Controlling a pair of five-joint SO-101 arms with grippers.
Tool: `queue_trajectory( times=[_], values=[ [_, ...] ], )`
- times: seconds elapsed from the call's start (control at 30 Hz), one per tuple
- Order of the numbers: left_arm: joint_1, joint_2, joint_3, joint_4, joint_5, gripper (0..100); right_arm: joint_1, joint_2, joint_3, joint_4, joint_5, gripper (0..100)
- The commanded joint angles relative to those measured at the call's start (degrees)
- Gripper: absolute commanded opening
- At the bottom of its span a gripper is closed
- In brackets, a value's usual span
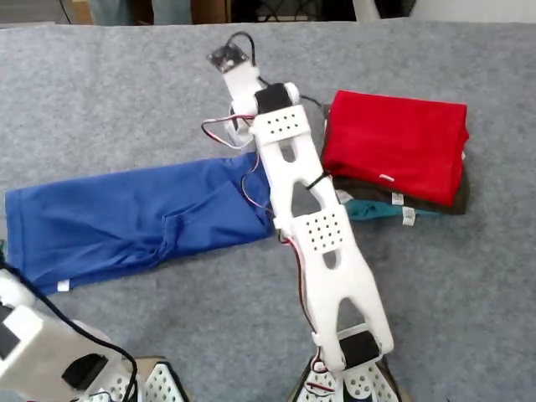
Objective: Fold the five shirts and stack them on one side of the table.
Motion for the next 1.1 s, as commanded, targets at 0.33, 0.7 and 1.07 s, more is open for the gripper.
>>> queue_trajectory(
  times=[0.33, 0.7, 1.07],
  values=[
    [4.8, 20.9, -27.5, 6.6, 8.6, 15, -1.8, -7.8, -11.6, 13.1, -0.4, 1.5],
    [5.0, 44.2, -46.0, 6.6, 7.3, 16, -1.9, -20.9, -11.4, 13.1, -0.4, 1.5],
    [7.6, 54.9, -47.5, 8.7, 11.3, 15, -4.0, -28.8, -11.4, 13.0, -0.1, 1.5]
  ],
)
